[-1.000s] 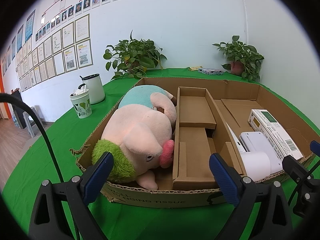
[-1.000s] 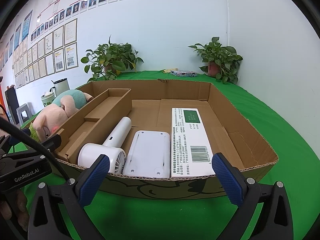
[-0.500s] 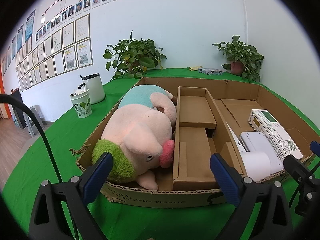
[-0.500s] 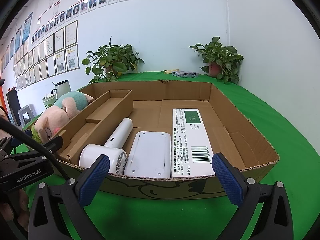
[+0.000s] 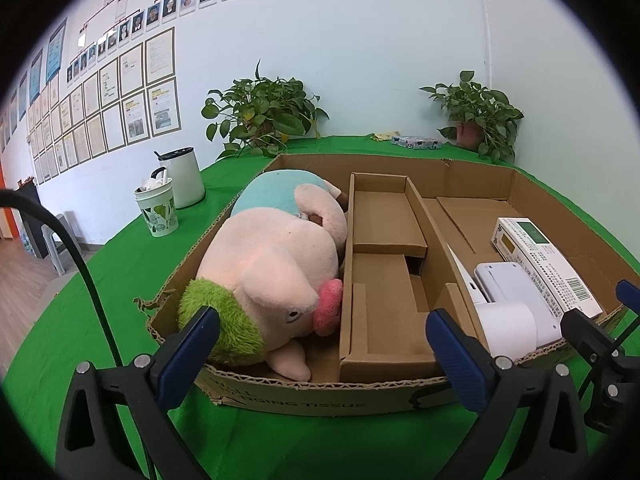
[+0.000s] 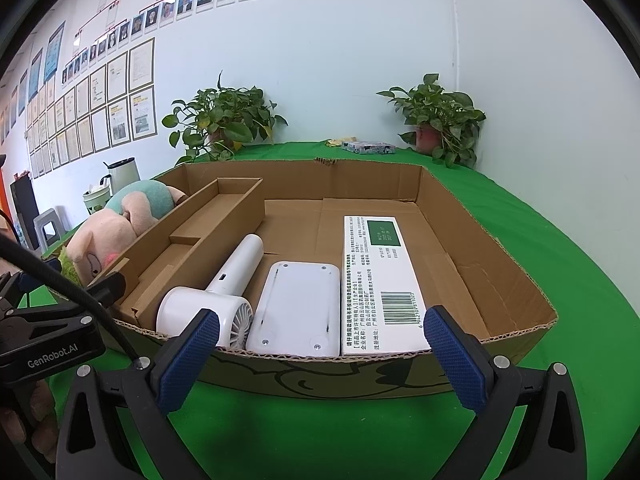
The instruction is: Organize objects
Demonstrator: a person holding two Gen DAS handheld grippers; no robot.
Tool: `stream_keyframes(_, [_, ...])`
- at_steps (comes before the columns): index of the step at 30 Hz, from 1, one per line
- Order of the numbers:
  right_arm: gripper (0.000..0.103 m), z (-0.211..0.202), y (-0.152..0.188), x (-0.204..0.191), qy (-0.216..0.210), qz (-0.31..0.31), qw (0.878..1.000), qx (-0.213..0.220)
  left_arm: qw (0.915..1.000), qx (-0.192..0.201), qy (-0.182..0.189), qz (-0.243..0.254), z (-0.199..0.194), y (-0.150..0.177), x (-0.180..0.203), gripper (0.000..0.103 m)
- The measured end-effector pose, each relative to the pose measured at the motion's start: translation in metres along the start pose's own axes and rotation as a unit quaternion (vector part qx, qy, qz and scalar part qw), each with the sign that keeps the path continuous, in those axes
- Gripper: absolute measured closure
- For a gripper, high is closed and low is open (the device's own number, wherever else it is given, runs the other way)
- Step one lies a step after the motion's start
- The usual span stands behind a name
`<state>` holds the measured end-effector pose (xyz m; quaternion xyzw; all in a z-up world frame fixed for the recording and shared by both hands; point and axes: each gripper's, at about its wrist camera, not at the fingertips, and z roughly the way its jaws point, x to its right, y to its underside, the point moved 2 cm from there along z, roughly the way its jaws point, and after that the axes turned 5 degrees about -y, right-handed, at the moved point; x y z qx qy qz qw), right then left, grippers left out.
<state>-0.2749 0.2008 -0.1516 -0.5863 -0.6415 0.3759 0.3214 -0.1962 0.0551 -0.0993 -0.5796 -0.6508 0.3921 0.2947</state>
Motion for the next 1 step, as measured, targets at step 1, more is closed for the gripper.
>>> stream_keyframes(1, [0.0,0.0006,0.0001,-0.0008,0.001,-0.001,1.0,-0.001,1.0,0.0,0.0,0.0,-0.0001,0.0001,0.0005,0.001])
